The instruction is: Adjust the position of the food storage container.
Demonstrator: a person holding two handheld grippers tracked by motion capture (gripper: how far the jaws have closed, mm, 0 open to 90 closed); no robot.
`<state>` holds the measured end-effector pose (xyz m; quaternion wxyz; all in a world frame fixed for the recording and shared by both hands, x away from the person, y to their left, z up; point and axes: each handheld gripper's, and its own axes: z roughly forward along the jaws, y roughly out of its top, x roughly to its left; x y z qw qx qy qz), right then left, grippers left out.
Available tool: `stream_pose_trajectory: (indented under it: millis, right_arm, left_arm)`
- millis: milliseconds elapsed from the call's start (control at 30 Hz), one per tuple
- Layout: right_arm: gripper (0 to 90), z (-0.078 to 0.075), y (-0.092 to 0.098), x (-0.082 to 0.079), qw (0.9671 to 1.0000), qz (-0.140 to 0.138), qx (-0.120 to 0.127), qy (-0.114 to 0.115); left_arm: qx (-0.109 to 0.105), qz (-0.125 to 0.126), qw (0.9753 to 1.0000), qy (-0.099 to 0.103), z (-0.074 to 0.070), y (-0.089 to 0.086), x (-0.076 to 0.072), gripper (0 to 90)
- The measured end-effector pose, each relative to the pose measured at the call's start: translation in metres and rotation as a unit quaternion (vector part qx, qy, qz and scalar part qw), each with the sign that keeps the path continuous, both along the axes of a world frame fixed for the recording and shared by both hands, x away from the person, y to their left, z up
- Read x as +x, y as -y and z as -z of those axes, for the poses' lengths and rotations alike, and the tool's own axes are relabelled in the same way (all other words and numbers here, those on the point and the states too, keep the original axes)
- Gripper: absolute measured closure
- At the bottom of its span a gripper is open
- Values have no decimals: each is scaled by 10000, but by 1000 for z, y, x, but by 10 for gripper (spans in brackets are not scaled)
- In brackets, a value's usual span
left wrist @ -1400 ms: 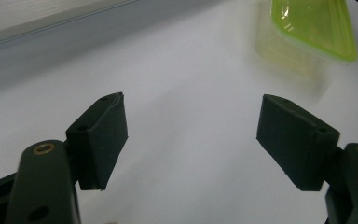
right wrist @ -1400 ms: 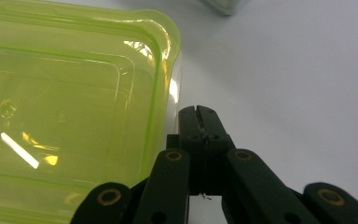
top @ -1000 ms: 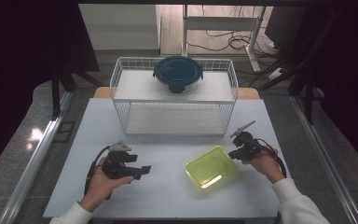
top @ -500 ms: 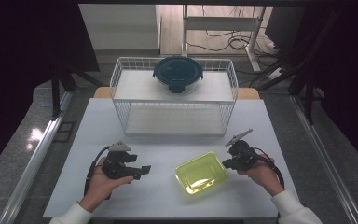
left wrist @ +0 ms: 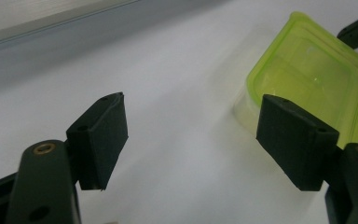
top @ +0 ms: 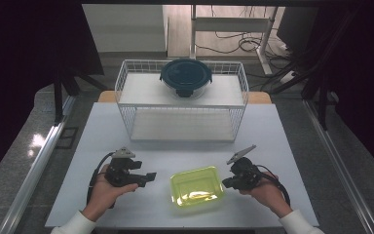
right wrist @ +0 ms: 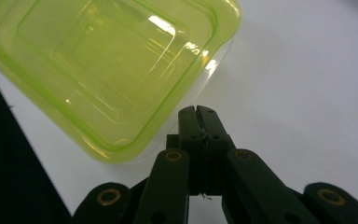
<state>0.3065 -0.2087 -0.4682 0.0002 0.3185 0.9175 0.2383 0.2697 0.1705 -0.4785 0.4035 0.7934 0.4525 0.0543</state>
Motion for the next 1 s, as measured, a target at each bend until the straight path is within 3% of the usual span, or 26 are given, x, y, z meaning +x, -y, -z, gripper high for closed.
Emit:
stream_pose_trajectory:
  millis: [200,567,667,867,933,1000]
  right_arm:
    - [888,5,-10,-9,9997,-206,72,-60]
    - [887,9,-20,-13,9993,-318,164,-52]
    - [888,7,-16,-12,9996,-202,191,30]
    - [887,0,7,-16,9982,229,501,217]
    - [879,0,15,-19,9964,413,687,290]
    - [862,0,21,-23,9923,725,943,349]
  left_arm:
    - [5,-27,10000,-15,0,-1,0,242]
    - [15,-46,10000,-20,1,-2,1,241]
    - [4,-59,10000,-6,1,-3,1,242]
    - [42,-84,10000,19,1,-4,-2,241]
    - [39,-119,9999,12,2,-6,-4,241]
    - [3,-163,9999,-1,2,-7,-5,241]
